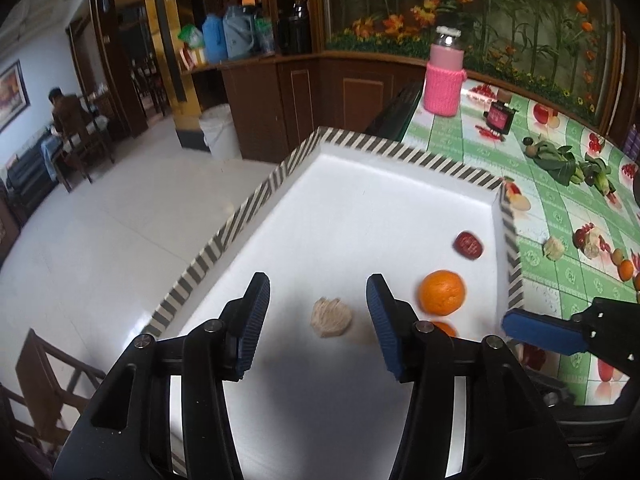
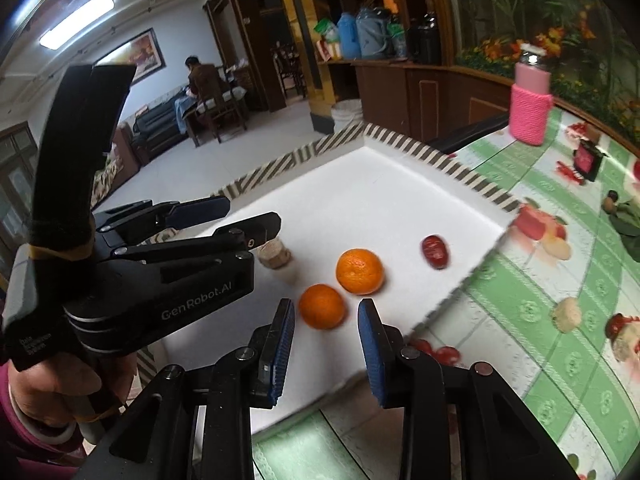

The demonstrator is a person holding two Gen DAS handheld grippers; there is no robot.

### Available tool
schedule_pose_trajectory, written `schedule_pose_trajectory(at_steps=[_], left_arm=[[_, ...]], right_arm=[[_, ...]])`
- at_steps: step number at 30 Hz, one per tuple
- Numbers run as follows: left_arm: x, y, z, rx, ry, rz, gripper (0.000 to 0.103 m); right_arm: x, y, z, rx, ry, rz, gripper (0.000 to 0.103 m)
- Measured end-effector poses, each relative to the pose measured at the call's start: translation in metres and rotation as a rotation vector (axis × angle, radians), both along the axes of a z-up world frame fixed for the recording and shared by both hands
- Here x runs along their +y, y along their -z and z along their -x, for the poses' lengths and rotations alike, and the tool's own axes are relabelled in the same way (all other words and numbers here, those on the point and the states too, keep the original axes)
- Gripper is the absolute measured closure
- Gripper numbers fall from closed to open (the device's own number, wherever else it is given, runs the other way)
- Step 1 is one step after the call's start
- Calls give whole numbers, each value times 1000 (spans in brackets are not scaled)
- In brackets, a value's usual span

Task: Organize fruits
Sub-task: 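Place the loofah piece and orange into the white tray, opening both tools, then return both tools to the table toward the remaining fruits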

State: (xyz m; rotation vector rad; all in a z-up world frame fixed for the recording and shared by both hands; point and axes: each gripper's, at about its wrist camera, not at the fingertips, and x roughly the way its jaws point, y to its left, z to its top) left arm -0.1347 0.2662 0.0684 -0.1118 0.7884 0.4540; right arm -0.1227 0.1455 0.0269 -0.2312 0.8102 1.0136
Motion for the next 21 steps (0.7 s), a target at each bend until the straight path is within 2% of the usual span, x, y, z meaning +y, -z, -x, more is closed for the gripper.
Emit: schedule_pose_trajectory(at_steps=[4,9,21], left_arm=[[-19,-9,-4,-33,25,-35,52],[-49,-16,-15,-58,80,-38,52],[-134,-14,-51,-54,256,-30,53]], right_arm=[[-23,-9,-4,-19,54,-20,72],[-52,-10,-12,-19,129,-32,72],[-145,-2,-36,0,330,-43,71]])
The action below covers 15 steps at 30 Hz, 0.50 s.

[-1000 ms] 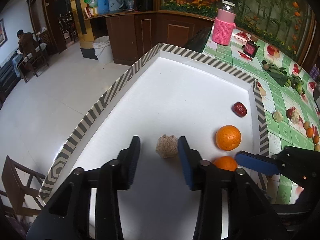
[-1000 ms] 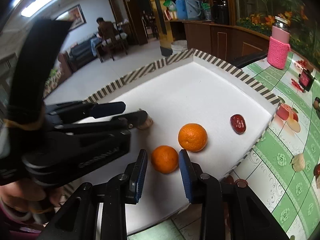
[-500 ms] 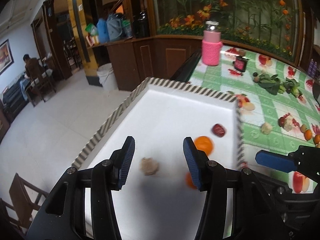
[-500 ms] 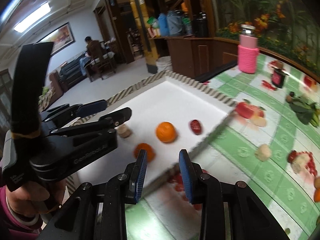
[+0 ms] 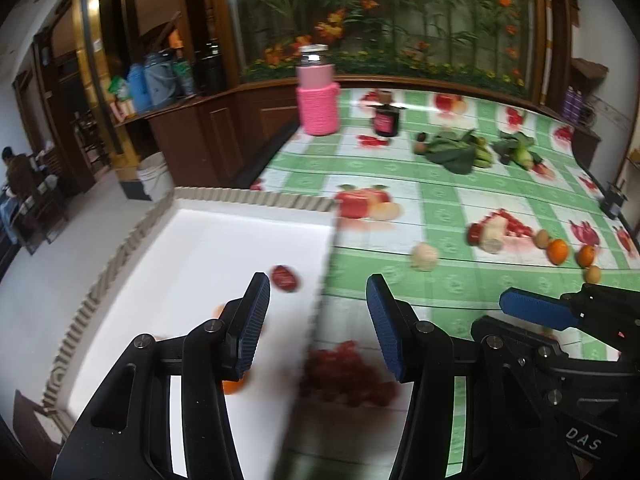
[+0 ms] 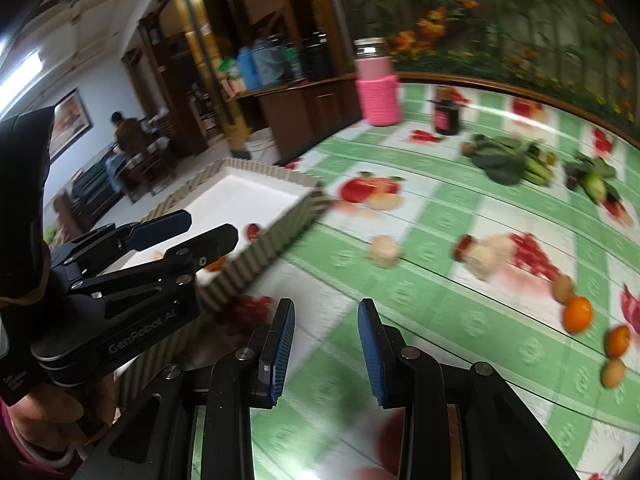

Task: Organize fruits
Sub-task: 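Return both tools to the table toward the remaining fruits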

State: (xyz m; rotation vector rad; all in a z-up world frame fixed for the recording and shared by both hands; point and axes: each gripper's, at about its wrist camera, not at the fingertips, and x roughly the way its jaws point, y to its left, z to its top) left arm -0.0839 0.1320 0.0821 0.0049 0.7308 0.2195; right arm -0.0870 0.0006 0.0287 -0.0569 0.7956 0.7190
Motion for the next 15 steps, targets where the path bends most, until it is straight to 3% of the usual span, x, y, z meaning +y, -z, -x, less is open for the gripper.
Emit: schedule_pose_trajectory(at_steps=[7,15], left_arm=[[-44,7,-17,20,89,2,53],[-66,22,-39,88,166,81,53]], right_arm=[[-60,5,-5,17,121,-9,71],[-128,18,-12,40,264,-1,71]])
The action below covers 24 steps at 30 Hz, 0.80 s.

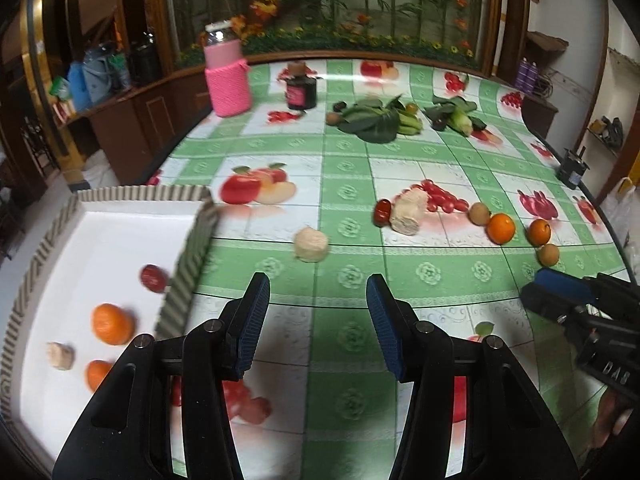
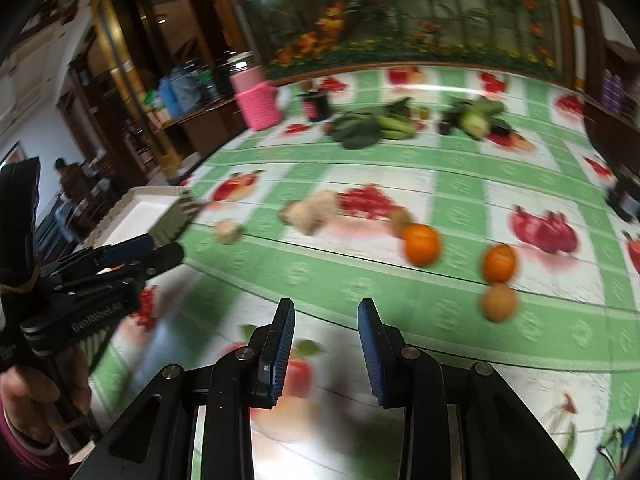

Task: Organize fruits
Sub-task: 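Return both tools to the table toward the remaining fruits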

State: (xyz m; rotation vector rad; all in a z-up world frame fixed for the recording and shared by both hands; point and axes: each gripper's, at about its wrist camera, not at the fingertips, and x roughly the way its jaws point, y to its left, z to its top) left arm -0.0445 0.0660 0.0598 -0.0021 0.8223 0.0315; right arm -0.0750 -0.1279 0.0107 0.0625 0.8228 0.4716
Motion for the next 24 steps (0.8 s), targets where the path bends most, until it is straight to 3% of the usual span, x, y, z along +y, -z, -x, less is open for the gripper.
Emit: schedule_pose_trajectory(at_steps=[13,24], left_arm=[[-19,12,-24,44,39,5,53],[-35,17,-51,64,73,29,53]], right_arm=[[-81,14,-11,32,176,16,71],[-77,30,-40,52,151,58,71]])
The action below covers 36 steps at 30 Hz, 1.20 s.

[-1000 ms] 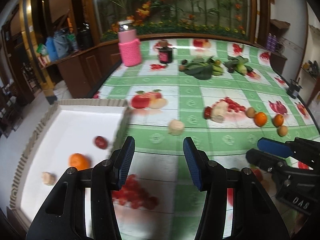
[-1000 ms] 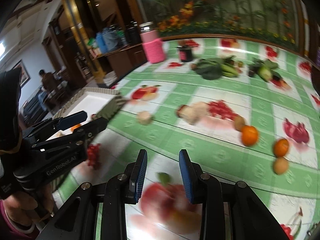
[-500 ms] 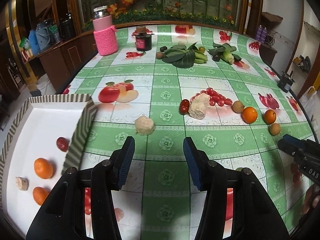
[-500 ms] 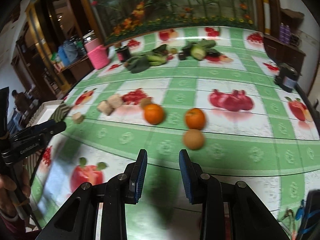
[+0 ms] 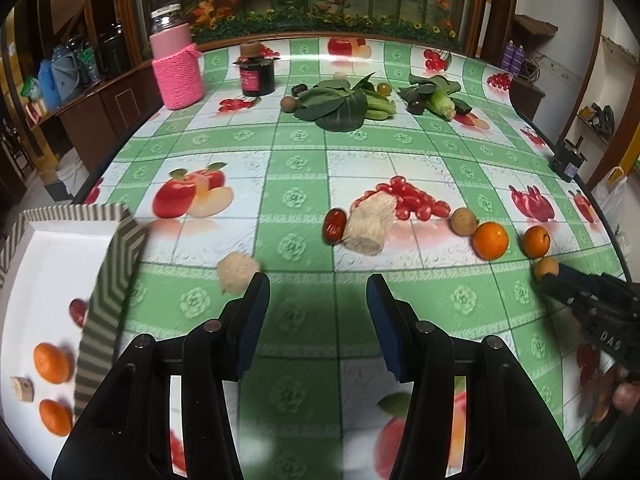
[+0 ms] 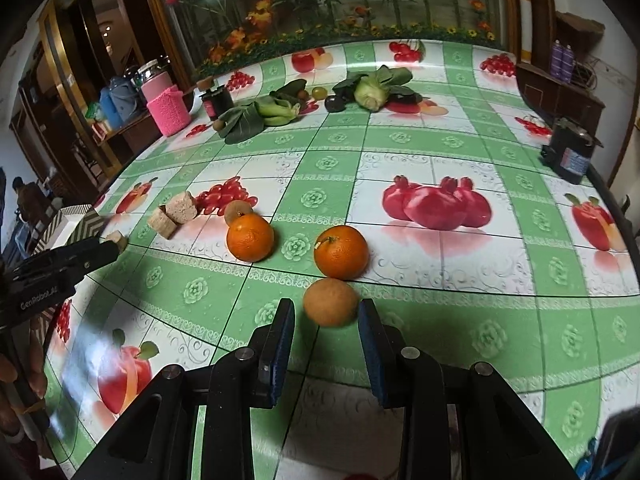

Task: Organize fruits
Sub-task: 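Return both tools to the table toward the remaining fruits, then grasp a beige loofah piece with the left tool while the right tool grasps the tan round fruit, then carry the loofah piece and tan fruit into the white tray and release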

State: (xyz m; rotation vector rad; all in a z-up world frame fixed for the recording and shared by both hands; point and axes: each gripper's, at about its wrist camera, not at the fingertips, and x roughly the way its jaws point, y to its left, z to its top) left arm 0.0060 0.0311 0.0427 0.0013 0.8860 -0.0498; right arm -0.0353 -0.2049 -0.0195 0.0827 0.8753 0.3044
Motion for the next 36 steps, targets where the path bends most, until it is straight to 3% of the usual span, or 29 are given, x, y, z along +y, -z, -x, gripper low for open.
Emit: schedule_pose_trajectory(at_steps=[8,18,21,22,36], left_arm=[[-17,6,-26,16,39,10,53],[-38,14,-39,-1,110,-51,54],[-37,17,-43,9,120,-44,73],[-35,18,-43,11,119,-34,73],[-14,-2,-1,-15,108,-2,73]], right_arm=[[-2,4,-3,-17,-10,-16,74],[-6,4,-4,-15,-17,-53,74],[-6,4,-4,-14,-14,-56,74],[-6,4,-4,-15,-14,-55,74],[14,-6,12,-23,-84,-118,74]])
